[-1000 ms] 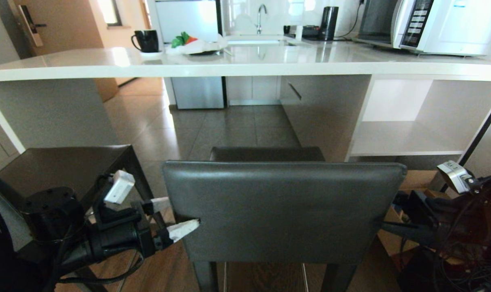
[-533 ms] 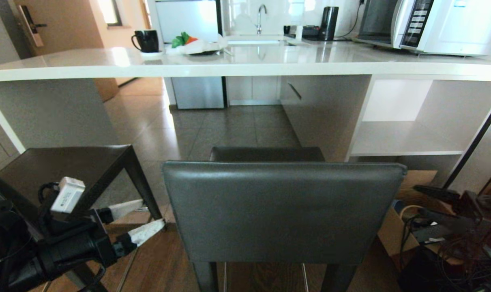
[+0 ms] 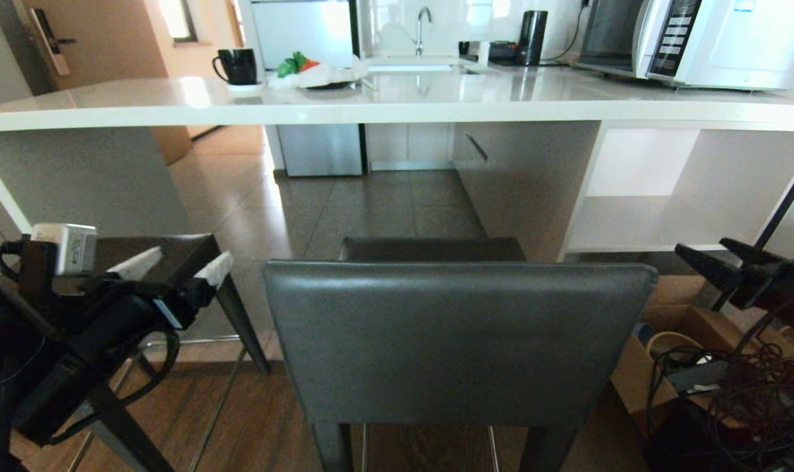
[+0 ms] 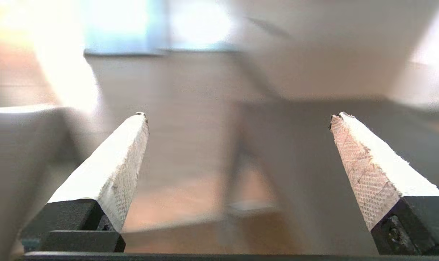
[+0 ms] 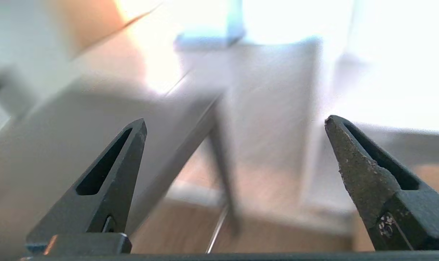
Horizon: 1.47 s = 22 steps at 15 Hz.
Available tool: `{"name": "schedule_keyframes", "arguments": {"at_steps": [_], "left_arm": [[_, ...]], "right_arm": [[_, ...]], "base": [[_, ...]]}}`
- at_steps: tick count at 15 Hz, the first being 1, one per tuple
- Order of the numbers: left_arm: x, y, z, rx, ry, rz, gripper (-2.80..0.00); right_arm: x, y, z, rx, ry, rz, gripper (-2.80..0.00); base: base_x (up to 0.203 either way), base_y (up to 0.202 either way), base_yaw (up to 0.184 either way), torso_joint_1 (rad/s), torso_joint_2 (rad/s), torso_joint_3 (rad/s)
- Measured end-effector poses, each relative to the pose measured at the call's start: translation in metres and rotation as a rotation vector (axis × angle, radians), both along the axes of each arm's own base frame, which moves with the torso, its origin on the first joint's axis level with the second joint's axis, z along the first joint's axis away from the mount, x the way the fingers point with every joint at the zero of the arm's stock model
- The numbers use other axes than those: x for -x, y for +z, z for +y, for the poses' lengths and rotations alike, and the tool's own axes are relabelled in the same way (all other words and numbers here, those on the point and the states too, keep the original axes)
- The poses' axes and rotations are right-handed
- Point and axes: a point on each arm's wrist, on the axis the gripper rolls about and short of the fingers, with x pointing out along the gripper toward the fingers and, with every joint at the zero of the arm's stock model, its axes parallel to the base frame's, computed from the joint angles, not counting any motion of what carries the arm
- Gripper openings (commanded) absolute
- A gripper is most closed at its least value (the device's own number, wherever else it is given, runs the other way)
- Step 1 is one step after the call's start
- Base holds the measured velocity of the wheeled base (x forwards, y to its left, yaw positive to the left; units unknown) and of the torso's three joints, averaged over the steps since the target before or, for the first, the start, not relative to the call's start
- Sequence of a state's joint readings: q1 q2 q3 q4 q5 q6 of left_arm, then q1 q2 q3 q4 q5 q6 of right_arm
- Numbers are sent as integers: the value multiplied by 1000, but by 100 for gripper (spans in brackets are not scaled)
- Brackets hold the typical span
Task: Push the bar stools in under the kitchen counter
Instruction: Pull the gray chair out from under the dining table, then push the gray chair back under the dining table
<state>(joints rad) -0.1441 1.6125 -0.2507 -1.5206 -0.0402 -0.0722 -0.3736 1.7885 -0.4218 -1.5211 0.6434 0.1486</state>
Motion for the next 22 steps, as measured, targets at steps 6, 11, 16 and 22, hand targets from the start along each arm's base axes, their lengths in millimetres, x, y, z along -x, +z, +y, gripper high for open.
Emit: {"name": "schedule_keyframes", "arguments": {"at_steps": [6, 11, 16, 22], "left_arm": [[17, 37, -29, 86, 236, -133, 0], [68, 63, 3, 95, 332, -208, 0], [125, 68, 31, 20, 421, -306, 0], [198, 78, 35, -21, 314, -288, 0]], "right_arm": [[22, 73, 35, -186, -177, -275, 0], [85, 103, 57, -173, 45, -346, 0], [158, 119, 78, -200, 283, -349, 0], [254, 123, 103, -298, 557, -268, 0]], "base": [[0, 0, 0, 0, 0, 0], [0, 0, 0, 0, 0, 0], [0, 0, 0, 0, 0, 0], [0, 0, 0, 0, 0, 0]]}}
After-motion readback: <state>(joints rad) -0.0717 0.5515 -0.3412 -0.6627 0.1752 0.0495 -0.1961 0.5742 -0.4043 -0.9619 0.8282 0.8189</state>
